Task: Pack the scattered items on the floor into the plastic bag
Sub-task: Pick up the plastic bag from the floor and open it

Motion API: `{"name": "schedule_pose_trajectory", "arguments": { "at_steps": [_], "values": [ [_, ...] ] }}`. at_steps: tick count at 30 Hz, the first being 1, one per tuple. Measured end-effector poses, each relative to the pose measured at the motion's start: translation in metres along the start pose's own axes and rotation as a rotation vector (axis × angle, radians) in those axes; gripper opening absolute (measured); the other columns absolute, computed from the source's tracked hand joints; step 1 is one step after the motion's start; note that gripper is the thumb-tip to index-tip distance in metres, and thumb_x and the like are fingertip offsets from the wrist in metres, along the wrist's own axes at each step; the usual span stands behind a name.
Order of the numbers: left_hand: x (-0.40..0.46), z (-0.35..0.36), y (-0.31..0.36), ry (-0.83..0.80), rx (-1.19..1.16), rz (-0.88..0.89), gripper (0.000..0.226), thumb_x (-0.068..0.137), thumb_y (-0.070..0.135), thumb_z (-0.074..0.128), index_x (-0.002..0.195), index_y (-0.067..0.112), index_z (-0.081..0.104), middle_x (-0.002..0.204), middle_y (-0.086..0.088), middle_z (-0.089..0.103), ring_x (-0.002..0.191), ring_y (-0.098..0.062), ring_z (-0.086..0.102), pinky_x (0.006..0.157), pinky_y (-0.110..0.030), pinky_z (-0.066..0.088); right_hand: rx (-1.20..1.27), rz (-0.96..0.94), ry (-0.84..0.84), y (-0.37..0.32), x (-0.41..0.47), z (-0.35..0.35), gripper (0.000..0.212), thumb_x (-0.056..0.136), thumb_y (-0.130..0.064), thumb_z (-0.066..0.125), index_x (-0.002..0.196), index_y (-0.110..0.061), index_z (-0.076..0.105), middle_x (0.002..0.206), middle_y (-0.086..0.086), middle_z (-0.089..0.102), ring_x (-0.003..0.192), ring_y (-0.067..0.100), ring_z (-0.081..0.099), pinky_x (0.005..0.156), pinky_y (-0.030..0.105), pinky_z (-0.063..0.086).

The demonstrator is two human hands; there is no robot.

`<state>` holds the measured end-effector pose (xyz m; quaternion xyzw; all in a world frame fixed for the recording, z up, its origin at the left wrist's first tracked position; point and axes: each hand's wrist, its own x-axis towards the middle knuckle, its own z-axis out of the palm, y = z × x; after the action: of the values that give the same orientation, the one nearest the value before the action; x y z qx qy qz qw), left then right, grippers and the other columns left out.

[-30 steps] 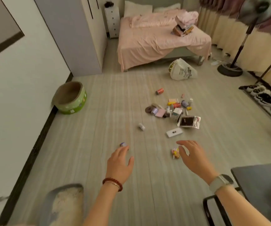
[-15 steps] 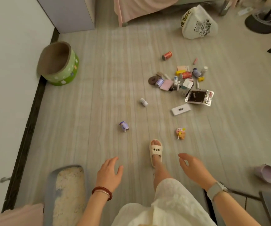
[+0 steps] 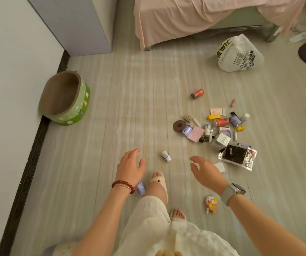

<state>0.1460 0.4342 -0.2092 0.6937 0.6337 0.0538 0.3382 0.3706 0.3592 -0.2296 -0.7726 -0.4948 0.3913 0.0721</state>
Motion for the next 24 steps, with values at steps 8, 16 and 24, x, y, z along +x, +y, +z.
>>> {"name": "schedule_pose_trajectory", "arguments": {
  "at_steps": [8, 16, 24],
  "values": [
    [0.206, -0.056, -0.001, -0.03, 0.021, -0.047, 0.043, 0.092, 0.027, 0.043, 0.134, 0.016, 0.038, 0.14, -0.006, 0.04, 0.129, -0.022, 0.036, 0.106, -0.037, 0.032, 0.013, 0.041, 0.047, -0.071, 0.191, -0.063, 0.032, 0.093, -0.019, 0.042, 0.122, -0.01, 0.052, 0.121, 0.015, 0.059, 0.114, 0.035, 0.052, 0.094, 0.039, 0.044],
    [0.421, -0.159, 0.043, -0.027, 0.061, -0.015, 0.042, 0.092, 0.026, 0.043, 0.133, 0.014, 0.04, 0.139, -0.008, 0.041, 0.129, -0.024, 0.038, 0.106, -0.038, 0.032, 0.202, 0.106, 0.142, -0.171, 0.354, -0.161, 0.033, 0.094, -0.016, 0.043, 0.125, -0.009, 0.052, 0.128, 0.011, 0.058, 0.116, 0.027, 0.054, 0.098, 0.033, 0.04],
    [0.609, -0.147, 0.148, -0.214, 0.135, 0.182, 0.043, 0.092, 0.026, 0.043, 0.134, 0.016, 0.038, 0.139, -0.007, 0.04, 0.128, -0.023, 0.037, 0.107, -0.039, 0.033, 0.264, 0.28, 0.211, -0.167, 0.479, -0.247, 0.035, 0.095, -0.018, 0.04, 0.128, -0.009, 0.048, 0.132, 0.011, 0.054, 0.118, 0.029, 0.052, 0.099, 0.037, 0.041]
  ]
}}
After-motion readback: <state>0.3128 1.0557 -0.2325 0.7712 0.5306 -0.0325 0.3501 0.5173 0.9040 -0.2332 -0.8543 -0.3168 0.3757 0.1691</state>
